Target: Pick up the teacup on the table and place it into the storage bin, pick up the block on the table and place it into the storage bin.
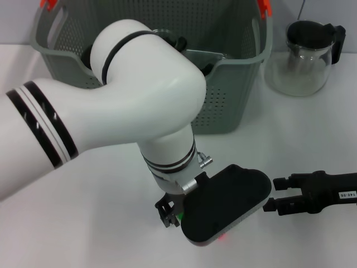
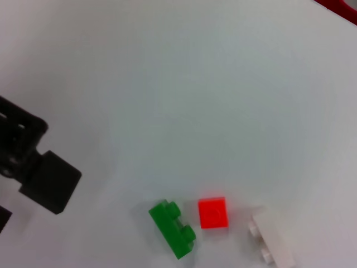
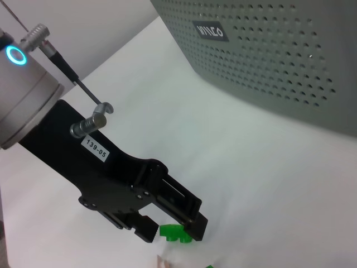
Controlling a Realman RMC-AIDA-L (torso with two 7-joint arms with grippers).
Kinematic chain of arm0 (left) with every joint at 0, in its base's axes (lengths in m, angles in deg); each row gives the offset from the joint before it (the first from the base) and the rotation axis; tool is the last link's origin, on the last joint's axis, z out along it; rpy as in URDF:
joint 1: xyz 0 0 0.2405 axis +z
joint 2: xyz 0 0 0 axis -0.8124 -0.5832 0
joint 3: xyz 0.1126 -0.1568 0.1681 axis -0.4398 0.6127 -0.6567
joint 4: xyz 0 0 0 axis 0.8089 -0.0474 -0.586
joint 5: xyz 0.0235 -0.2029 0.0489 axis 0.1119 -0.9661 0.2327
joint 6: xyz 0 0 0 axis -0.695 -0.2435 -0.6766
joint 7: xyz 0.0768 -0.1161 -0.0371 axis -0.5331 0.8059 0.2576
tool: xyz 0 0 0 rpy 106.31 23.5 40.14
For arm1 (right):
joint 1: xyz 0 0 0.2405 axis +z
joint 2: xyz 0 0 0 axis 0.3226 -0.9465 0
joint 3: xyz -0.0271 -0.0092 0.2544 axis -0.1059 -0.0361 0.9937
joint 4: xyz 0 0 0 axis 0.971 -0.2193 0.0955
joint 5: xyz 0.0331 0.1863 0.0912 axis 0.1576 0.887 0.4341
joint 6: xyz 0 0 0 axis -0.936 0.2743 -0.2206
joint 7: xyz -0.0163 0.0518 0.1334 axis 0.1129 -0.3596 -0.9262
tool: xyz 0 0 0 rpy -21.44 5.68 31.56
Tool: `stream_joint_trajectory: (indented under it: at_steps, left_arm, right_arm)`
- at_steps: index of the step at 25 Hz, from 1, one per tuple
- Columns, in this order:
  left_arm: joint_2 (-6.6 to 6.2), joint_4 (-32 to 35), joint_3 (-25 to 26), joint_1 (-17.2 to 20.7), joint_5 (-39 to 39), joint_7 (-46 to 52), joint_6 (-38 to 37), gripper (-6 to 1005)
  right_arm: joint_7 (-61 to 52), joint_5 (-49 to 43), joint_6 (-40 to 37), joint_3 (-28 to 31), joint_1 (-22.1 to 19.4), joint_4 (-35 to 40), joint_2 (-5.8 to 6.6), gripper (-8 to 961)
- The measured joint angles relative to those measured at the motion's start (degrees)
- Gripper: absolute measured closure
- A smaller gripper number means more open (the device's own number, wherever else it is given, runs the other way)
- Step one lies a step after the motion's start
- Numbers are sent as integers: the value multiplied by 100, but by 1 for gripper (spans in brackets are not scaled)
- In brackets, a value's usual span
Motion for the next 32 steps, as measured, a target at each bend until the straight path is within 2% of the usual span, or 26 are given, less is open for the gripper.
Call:
stream_joint_trajectory:
  at_steps: [2, 8, 13, 19, 27, 32]
  left_arm:
    - [0, -38, -32, -8, 0, 1, 45, 117]
    - [0, -151, -52, -61, -11, 15, 125, 268]
    - [0, -243, -60, -90, -15, 57, 186, 264]
    - [0, -284, -69, -95, -15, 64, 209, 342]
    - [0, -320, -72, -106, 12, 117, 251, 518]
    - [0, -321, -68, -108, 17, 199, 261, 586]
  right_arm:
    - [0, 0, 10, 0, -2, -11, 0, 42]
    - [0, 0, 33, 0, -7, -15, 0, 42]
    - [0, 0, 82, 0, -16, -29, 0, 42]
    - [0, 1, 96, 0, -27, -31, 0, 42]
    - [0, 1, 105, 0, -61, -14, -1, 42]
    - [5, 1, 105, 0, -68, -14, 0, 42]
